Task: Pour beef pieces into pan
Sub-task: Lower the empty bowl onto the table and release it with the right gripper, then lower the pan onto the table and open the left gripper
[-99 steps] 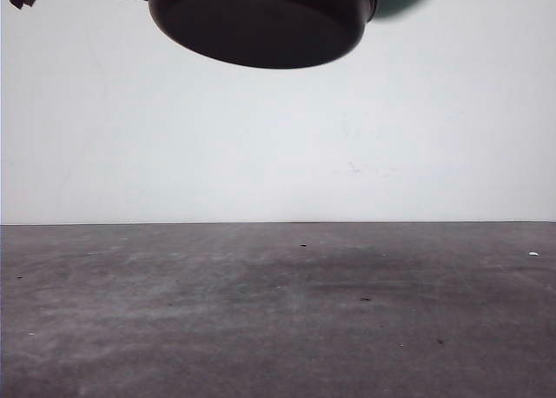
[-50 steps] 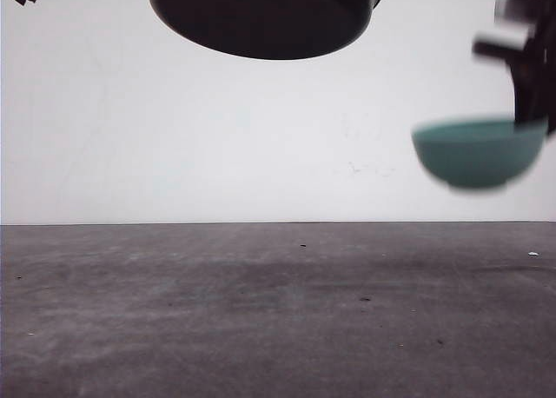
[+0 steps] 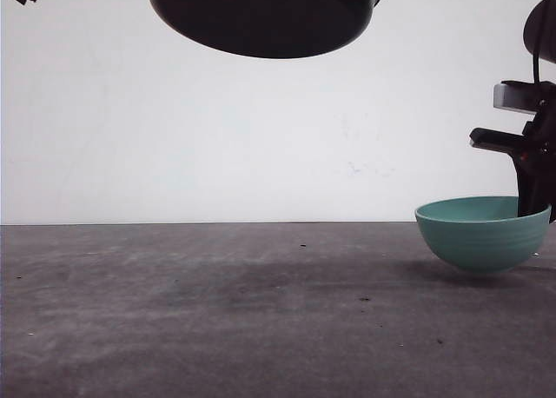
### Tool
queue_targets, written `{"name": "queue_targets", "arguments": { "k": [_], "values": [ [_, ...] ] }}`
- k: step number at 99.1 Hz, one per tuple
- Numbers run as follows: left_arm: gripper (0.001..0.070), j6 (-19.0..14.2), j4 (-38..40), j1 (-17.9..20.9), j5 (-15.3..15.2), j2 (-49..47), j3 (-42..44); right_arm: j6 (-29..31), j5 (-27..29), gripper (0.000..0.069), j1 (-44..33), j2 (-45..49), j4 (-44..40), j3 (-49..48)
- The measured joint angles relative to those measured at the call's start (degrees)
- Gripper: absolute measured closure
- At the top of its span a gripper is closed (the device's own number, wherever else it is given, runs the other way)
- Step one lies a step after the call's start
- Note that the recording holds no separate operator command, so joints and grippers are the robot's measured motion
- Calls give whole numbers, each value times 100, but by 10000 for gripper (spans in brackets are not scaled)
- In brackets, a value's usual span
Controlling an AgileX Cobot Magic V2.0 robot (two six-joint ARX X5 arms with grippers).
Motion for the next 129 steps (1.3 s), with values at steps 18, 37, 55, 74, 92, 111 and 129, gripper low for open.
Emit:
{"name": "queue_targets", "arguments": {
  "k": [18,37,55,74,92,111,129],
  "values": [
    [648,0,-28,0,0,-2,0,0,4,575,0,50,0,0],
    [648,15,-66,0,-22,-2,0,20,0,369,-61,35,-7,0],
    [648,293,-192,22,-428,-2,-35,22,0,346,-138,-597,-59,9],
    [648,404,743,188,-807,109,-715,20,4,346,-122,-1838,-7,98],
    [648,435,1954,269,-1038,601,-1368,39,0,346,66,-2830,-9,98],
    [648,455,2977,348,-1235,1460,-1499,125,2,346,457,-3560,-17,98],
    [648,457,3375,350,-1346,2424,-1510,151,0,346,861,-3912,-24,98]
  ]
}}
